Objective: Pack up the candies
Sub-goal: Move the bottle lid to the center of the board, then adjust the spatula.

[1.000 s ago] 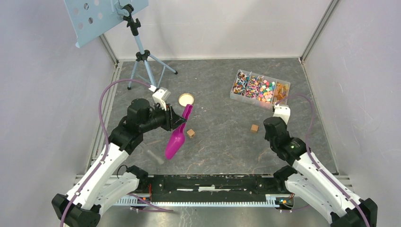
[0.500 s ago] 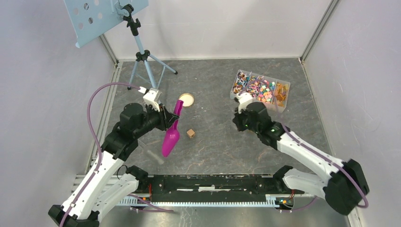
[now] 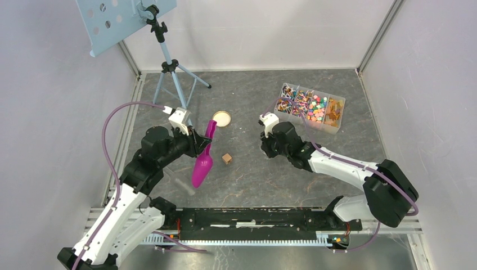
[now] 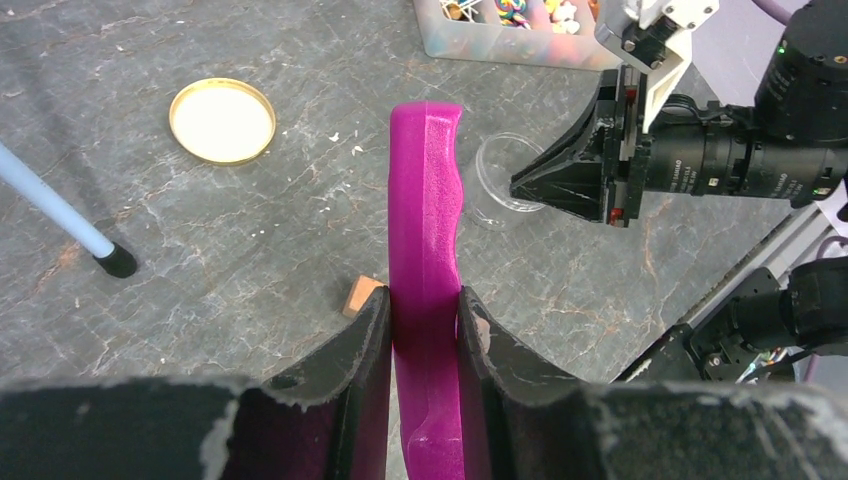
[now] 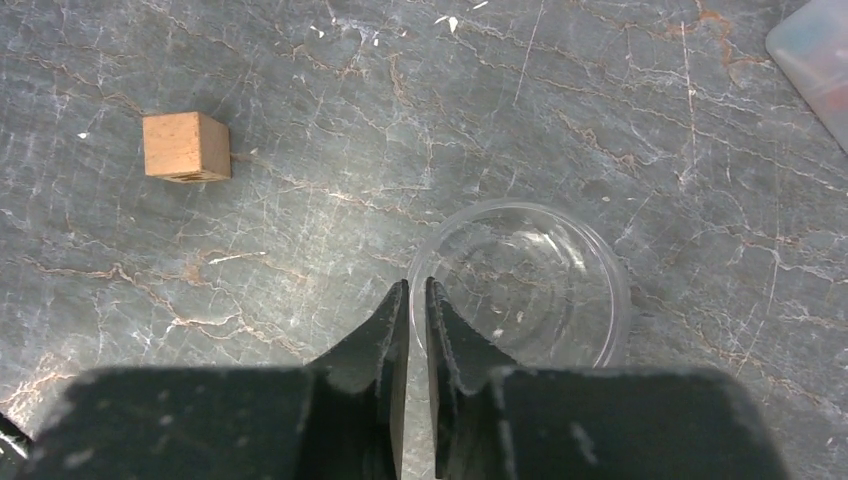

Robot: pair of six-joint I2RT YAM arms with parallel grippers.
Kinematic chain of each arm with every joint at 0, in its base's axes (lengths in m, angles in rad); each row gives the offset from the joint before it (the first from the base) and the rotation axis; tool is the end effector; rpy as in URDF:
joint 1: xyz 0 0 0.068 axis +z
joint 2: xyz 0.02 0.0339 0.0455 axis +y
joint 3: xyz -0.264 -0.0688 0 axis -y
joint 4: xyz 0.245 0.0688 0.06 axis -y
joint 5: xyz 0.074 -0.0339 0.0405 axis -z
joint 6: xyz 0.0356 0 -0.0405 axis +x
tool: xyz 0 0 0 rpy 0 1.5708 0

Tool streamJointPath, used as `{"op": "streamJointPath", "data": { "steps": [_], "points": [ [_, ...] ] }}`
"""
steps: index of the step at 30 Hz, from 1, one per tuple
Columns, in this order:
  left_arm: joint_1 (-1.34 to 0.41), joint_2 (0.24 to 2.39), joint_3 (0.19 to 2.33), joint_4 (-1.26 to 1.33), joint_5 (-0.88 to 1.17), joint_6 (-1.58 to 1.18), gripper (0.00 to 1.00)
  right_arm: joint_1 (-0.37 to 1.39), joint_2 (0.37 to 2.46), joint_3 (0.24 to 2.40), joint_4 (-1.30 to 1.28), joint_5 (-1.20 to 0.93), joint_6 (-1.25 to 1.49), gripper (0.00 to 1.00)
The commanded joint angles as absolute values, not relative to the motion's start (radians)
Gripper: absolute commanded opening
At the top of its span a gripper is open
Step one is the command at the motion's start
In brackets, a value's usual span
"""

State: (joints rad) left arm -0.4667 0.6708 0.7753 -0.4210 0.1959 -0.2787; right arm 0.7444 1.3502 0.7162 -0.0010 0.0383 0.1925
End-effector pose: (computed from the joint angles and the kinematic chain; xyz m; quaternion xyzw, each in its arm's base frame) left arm 0.1345 -0.0755 0.3289 0.1328 0.7969 -0.2864 0.5151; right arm 0.2093 0.1910 0.2093 -0.2348 0.8609 0.1883 0.4101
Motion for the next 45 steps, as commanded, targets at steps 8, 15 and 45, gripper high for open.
{"op": "streamJointPath", "data": {
  "steps": [8,15,45],
  "points": [
    [-0.468,0.597,0.672,-0.165,0.425,-0.218,0.12,0.741,1.271,0.891,-0.135,0.023,0.254,0.42],
    [-0.469,0.638,0.661,-0.088,0.571,-0.157,0.11,0.732,1.108,0.917,-0.011,-0.281,0.386,0.86],
    [-0.494,0.850,0.591,0.131,0.720,0.112,0.03,0.733,1.355,1.009,0.035,-0.493,0.728,0.35]
  ]
}}
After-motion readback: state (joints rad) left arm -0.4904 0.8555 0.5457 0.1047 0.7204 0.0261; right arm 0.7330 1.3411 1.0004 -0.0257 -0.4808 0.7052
